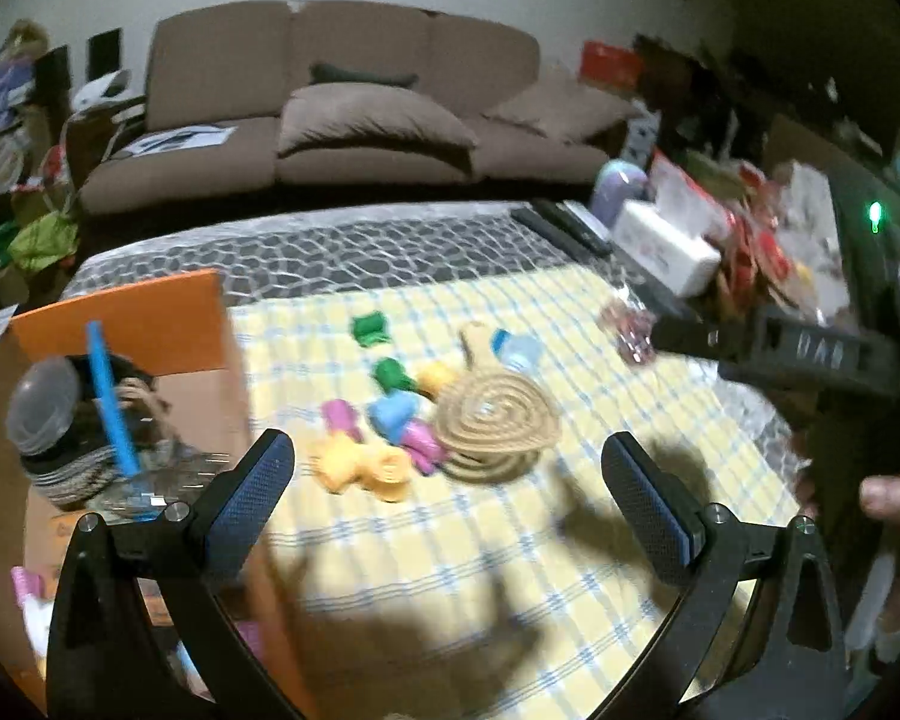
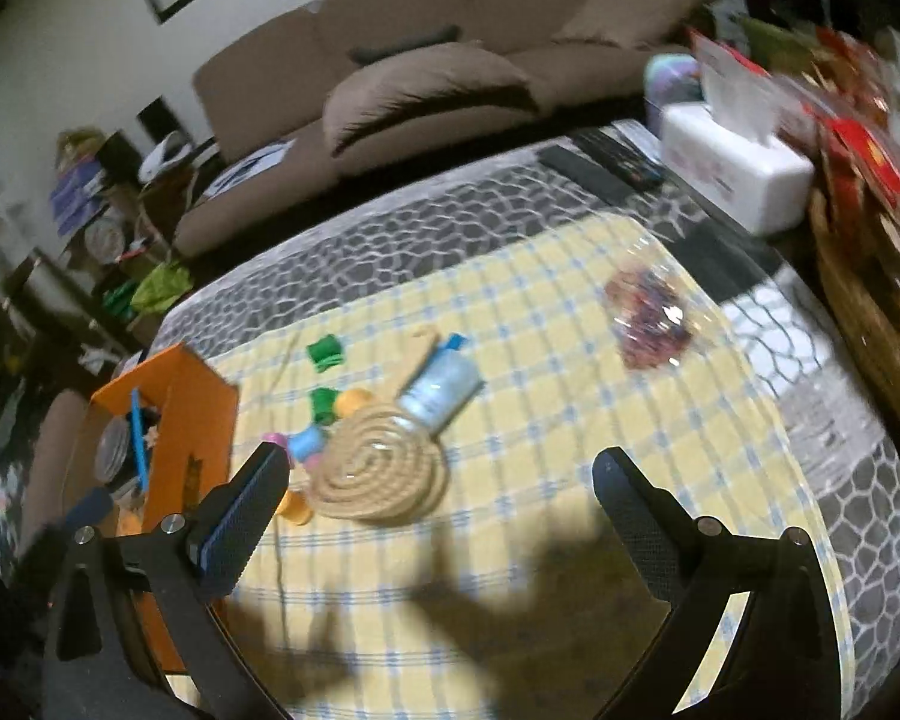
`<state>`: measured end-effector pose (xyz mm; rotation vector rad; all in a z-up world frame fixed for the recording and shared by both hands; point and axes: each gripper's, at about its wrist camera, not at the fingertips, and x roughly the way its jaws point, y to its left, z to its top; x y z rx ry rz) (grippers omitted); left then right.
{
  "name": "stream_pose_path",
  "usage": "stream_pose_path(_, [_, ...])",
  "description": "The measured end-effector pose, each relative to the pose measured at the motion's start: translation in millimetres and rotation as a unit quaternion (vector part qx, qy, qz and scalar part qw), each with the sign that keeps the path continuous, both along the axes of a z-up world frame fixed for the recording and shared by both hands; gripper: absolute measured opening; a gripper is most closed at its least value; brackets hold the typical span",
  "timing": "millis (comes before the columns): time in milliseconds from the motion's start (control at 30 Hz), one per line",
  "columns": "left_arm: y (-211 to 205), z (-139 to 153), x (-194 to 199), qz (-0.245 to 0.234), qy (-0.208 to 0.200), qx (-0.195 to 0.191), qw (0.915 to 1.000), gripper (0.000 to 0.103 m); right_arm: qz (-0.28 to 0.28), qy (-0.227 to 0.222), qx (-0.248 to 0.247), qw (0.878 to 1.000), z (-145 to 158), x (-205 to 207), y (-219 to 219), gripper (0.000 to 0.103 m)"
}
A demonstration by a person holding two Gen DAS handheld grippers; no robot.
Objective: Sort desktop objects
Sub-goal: 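Withdraw both tools from the box back over the table, then grasp the beige spiral hairbrush with the left tool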
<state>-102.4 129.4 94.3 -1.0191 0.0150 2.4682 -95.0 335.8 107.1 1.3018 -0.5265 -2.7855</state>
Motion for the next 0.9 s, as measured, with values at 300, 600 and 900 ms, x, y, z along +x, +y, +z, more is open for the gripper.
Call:
stream_pose_path(300, [49.8,-54.1,-26.2,0.001,-0.075,0.033,0.9966,0.103,-0.052,-0.029,-0.105,0.993,-16.9,3.3,52.2,0.102])
stream_pose_path(600, [30.1,-80.3,-47.7,0.068,-0.158,0.197,0.9652,0.103,-0.065,-0.032,-0.129,0.989,-20.9,6.1,71.7,0.102])
stream_pose_path(900, [-2.2,-114.2,-75.3,0.118,-0.261,0.401,0.87,0.101,-0.062,-0.026,-0.119,0.991,-18.6,6.0,70.0,0.102])
